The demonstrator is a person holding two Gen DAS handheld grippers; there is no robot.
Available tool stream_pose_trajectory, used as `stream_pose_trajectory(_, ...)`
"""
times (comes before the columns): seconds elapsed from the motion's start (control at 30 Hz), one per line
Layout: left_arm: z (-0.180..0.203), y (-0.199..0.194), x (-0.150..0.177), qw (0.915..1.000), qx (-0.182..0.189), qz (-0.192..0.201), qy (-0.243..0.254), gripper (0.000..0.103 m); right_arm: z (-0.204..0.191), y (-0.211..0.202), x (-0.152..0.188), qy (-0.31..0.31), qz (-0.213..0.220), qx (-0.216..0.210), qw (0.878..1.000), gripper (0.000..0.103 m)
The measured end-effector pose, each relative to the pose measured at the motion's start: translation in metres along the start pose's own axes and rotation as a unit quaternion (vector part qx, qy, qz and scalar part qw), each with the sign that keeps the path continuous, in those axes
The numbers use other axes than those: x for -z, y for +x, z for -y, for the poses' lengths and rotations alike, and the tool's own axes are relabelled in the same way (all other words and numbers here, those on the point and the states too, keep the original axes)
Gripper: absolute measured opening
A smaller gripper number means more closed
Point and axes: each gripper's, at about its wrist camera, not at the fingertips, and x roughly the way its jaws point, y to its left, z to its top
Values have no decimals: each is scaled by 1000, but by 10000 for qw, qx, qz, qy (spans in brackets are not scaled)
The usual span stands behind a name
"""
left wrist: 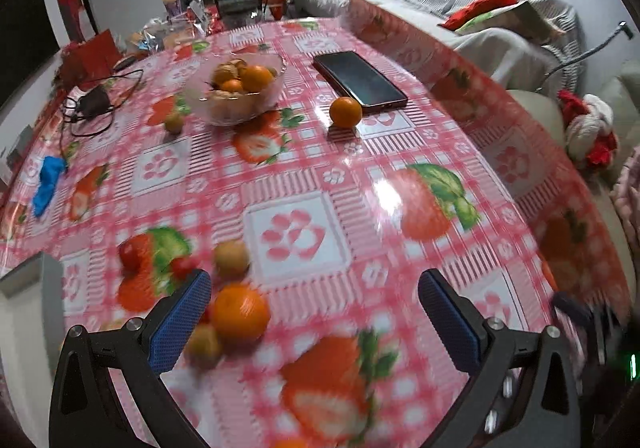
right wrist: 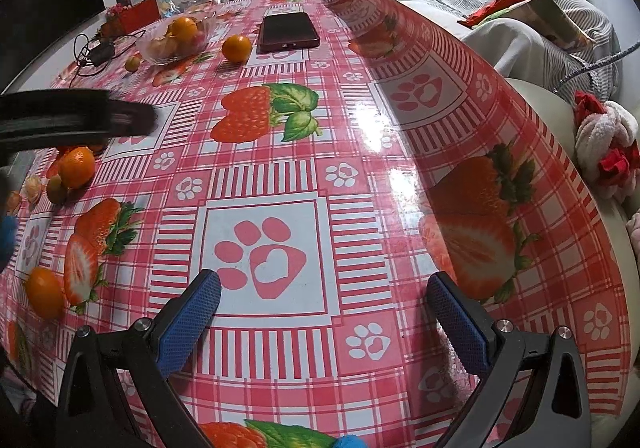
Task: Organize fruits
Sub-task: 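Grasp an orange with the left tool while the right tool grasps another orange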
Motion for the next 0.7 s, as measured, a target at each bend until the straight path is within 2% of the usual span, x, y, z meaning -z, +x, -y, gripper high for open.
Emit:
stream_pose_trajectory(0.1,-19,-20,36,9994,269,-205,-67,103,0,1,-1,25,21,22,10000,103)
stream_pose_trajectory(0.2,-38,-40,71,9992,134,-261,-280,103,-1,1,0,31,48,40,10000,103)
stream_pose_trajectory(0.3,-42,-19,96,9987,67,-263,-429,103,-1,0,2,27,93,46,9999,103)
stream_pose_trajectory(0.37,-35,20,103,9986,68,-358,-383,103,-1,-1,2,37,121,56,9999,103)
stream_pose_trajectory(0.43,-15,34,104,9992,-15,-343,-198,103,-1,-2,3,52,132,67,9999,103)
stream_pose_trajectory(0.53,9,69,103,9986,-348,-408,-43,103,-1,-1,2,48,136,63,9999,103)
stream_pose_trajectory(0.57,3,68,106,9990,-213,-323,-218,103,-1,-2,2,46,142,62,9999,103)
stream_pose_trajectory(0.7,7,90,102,9990,-275,-178,-309,103,-2,-1,1,53,150,62,9999,103)
